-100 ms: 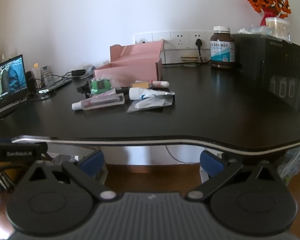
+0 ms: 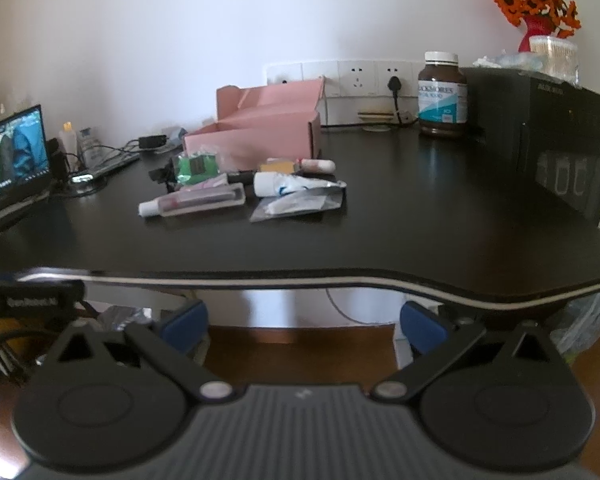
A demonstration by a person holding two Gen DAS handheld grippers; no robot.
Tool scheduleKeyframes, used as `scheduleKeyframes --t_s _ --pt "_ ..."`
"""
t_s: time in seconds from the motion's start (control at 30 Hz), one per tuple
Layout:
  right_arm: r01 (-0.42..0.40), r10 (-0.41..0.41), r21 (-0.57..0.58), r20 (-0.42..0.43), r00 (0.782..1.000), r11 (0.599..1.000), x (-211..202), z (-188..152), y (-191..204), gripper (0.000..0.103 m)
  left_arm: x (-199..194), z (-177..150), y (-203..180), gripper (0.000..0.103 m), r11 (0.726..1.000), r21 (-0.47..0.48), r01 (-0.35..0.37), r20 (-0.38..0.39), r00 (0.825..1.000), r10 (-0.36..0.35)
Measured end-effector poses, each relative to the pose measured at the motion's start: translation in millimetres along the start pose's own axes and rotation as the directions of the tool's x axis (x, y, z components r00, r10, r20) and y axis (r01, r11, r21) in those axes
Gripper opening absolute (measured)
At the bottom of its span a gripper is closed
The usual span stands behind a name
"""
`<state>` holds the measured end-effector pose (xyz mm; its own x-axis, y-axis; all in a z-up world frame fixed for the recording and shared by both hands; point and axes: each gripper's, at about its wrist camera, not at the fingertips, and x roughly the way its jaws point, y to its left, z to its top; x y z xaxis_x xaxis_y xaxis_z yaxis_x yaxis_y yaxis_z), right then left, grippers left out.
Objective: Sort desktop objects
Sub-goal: 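Move the right tool toward the cluster of items beside the pink box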
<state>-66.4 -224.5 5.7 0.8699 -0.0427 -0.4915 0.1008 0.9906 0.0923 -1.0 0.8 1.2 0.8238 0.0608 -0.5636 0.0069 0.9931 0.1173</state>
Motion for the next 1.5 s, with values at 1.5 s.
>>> scheduleKeyframes --t_s 1.5 --pt "-0.088 0.093 -0.096 0.048 0.995 0.992 -16.5 16.8 19.3 0.102 -10.9 13.4 7.9 0.103 0.999 -0.005 0.040 0.025 0.999 -0.040"
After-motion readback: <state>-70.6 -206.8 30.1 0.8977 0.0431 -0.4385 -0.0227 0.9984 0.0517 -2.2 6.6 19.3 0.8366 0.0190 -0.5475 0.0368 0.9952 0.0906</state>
